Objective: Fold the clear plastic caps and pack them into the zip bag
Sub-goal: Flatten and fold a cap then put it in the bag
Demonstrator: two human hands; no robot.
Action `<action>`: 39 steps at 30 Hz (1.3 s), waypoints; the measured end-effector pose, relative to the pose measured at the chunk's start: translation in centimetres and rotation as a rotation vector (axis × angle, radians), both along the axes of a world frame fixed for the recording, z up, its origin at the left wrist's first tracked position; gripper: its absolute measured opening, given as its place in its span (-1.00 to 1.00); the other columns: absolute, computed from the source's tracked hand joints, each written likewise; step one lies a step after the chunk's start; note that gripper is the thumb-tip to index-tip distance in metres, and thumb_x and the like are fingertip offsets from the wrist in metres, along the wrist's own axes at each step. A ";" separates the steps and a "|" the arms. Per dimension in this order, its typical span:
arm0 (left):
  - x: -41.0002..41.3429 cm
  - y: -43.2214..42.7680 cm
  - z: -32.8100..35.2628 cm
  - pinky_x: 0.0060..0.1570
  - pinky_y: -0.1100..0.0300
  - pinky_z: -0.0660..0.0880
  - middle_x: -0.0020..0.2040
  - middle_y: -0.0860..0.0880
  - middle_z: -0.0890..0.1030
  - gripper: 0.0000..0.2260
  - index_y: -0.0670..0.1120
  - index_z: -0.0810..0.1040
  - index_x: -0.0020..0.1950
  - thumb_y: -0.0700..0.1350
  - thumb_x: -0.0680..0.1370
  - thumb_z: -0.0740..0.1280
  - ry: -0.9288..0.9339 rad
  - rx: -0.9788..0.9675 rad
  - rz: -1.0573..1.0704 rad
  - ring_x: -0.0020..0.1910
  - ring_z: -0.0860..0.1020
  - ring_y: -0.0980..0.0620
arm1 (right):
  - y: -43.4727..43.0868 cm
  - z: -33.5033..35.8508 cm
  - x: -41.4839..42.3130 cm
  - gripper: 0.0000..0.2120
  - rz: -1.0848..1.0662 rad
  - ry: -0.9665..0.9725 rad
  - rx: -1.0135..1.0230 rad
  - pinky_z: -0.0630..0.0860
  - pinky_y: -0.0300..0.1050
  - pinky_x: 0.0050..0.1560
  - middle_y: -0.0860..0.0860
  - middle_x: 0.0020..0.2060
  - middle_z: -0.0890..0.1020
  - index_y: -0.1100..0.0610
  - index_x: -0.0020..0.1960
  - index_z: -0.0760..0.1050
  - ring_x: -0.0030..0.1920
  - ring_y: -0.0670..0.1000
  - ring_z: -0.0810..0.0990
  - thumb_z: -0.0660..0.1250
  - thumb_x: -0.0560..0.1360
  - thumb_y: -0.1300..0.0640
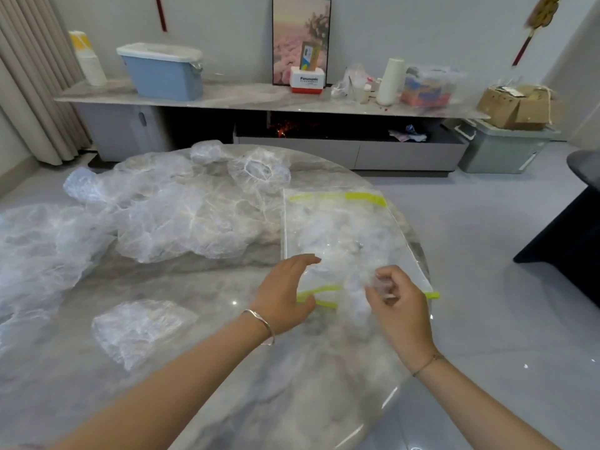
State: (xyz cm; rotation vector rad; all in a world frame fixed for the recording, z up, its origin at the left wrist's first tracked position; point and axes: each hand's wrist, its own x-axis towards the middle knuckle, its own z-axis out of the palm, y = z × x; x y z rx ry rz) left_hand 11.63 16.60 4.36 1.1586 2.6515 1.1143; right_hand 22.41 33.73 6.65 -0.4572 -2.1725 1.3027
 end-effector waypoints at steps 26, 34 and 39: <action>-0.8 5.1 -3.1 0.46 0.05 -0.05 0.54 0.04 0.08 -0.60 0.18 0.05 0.51 0.01 0.66 -0.04 -0.008 -0.298 -0.045 0.52 0.02 0.01 | 6.3 -7.2 -5.7 -0.14 0.169 -0.690 0.761 -0.18 0.00 0.45 -0.04 0.54 0.01 -0.08 0.54 0.02 0.54 0.10 -0.12 -0.42 0.31 -0.33; -1.5 3.0 -2.7 0.46 0.00 -0.10 0.55 0.04 0.00 -0.48 0.18 -0.06 0.52 0.20 0.60 0.03 -0.022 -0.442 -0.003 0.52 -0.05 -0.01 | 1.4 -5.1 -2.8 -0.27 0.396 -0.716 0.760 -0.19 -0.04 0.50 -0.05 0.53 -0.21 -0.02 0.55 -0.12 0.53 -0.02 -0.20 -0.24 0.47 -0.33; -1.9 -5.3 -0.8 0.46 0.05 -0.05 0.55 0.05 0.02 -0.12 0.05 -0.04 0.54 0.45 0.29 -0.23 0.040 -0.614 0.079 0.52 -0.01 -0.01 | -2.6 -2.8 -1.9 -0.41 0.493 -0.659 0.781 -0.17 -0.10 0.48 -0.03 0.54 -0.07 0.03 0.53 0.04 0.53 -0.02 -0.15 -0.06 0.58 -0.21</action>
